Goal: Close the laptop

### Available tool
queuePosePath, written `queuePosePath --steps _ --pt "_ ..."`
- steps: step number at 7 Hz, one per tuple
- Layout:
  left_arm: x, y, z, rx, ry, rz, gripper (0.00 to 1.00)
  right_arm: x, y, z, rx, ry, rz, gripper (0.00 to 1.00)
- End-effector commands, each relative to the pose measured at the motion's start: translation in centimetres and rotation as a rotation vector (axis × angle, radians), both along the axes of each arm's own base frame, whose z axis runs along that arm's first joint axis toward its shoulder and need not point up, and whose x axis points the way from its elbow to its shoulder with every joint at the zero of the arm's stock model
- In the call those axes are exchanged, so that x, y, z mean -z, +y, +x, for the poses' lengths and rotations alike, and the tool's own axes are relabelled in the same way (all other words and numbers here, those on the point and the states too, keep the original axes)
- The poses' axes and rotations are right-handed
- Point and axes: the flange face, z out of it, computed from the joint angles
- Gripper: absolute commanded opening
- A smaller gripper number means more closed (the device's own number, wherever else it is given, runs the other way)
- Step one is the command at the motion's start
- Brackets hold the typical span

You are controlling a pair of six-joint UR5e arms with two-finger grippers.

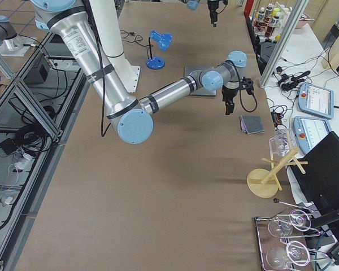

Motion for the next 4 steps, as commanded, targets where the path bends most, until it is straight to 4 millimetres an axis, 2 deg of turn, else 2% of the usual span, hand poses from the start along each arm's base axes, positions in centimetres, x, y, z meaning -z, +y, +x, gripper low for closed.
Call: queuePosePath --steps 1,2,3,4 --pt "-10.1 3.7 -12.4 -0.044 -0.133 0.082 0.98 -11.1 3.3 8.4 0.166 0.118 0.051 1.0" --pt "-13.7 5.2 -17.0 -0.09 -0.188 0.073 0.98 -16.4 6.0 10.1 0.167 0.134 -0.027 1.0" --pt "-15.0 5.7 -20.0 -0.111 -0.212 0.052 0.98 -18.4 7.2 11.3 0.156 0.139 -0.061 1.0" --pt "-18.0 8.0 -21.4 -0.122 -0.215 0.002 0.98 -20.7 8.7 13.1 0.135 0.127 -0.093 1.0"
